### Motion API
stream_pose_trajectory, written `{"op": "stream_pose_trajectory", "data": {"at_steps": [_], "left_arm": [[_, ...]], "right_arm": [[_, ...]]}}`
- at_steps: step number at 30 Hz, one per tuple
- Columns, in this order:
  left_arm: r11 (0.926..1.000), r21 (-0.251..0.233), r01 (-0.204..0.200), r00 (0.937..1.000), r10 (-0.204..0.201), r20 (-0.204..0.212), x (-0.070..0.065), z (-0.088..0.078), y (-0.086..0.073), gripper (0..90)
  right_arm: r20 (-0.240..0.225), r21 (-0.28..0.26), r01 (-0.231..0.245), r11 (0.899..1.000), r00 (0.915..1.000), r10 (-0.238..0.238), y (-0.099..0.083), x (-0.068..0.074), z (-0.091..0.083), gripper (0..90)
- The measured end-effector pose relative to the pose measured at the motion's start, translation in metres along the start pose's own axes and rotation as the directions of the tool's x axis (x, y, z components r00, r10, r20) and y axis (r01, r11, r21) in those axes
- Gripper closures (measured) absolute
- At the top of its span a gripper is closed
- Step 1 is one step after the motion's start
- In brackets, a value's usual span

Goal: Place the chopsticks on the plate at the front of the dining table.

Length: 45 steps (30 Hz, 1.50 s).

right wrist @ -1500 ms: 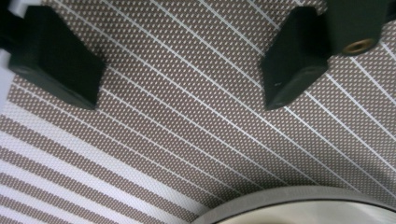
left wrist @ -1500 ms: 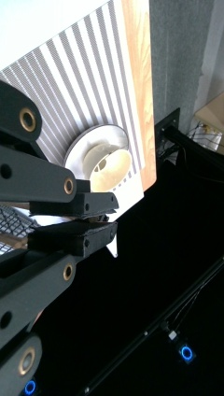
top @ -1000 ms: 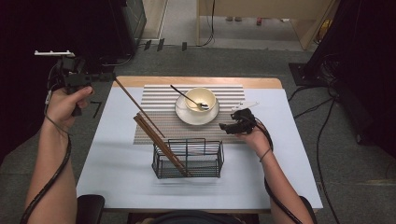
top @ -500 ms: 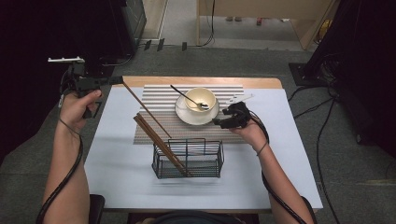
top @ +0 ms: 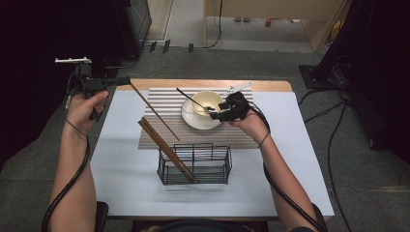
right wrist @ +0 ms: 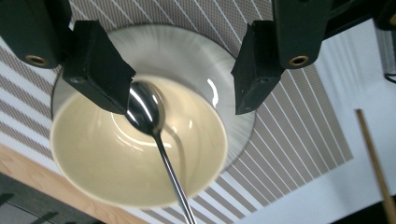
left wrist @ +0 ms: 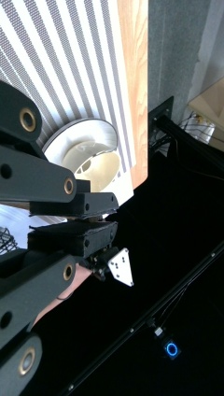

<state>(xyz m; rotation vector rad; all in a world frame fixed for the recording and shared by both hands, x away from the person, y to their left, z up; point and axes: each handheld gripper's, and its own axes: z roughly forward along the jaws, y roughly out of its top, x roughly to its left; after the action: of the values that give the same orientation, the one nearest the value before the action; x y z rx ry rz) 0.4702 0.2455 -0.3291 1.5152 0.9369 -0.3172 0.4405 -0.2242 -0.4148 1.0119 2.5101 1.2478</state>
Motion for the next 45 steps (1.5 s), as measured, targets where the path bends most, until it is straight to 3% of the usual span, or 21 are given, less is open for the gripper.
{"op": "stream_pose_trajectory", "data": {"at_steps": [4,12,20,28,45], "left_arm": [[1.0,0.001,0.002,1.0,-0.002,0.0,0.001,0.006,0.0,86.2],[1.0,-0.003,0.008,1.0,-0.008,0.005,0.002,0.021,-0.005,86.2],[0.9999,0.002,0.016,0.9997,-0.016,0.016,-0.001,0.039,-0.007,86.2],[0.9996,0.027,-0.002,0.9996,0.001,0.027,-0.007,0.052,-0.01,86.1],[0.9989,0.042,0.02,0.9982,-0.022,0.056,-0.008,0.07,-0.015,86.2]], "right_arm": [[-0.014,-0.034,0.023,0.999,0.9996,-0.024,0.007,0.005,0.002,37.9],[-0.086,-0.06,0.069,0.996,0.9936,-0.074,0.015,0.028,0.007,42.5],[-0.156,-0.091,0.063,0.994,0.9847,-0.077,0.018,0.04,0.01,46.4],[-0.184,-0.097,0.076,0.992,0.9786,-0.093,0.02,0.048,0.013,49.7],[-0.23,-0.097,0.098,0.99,0.9661,-0.118,0.025,0.064,0.02,55.6]]}}
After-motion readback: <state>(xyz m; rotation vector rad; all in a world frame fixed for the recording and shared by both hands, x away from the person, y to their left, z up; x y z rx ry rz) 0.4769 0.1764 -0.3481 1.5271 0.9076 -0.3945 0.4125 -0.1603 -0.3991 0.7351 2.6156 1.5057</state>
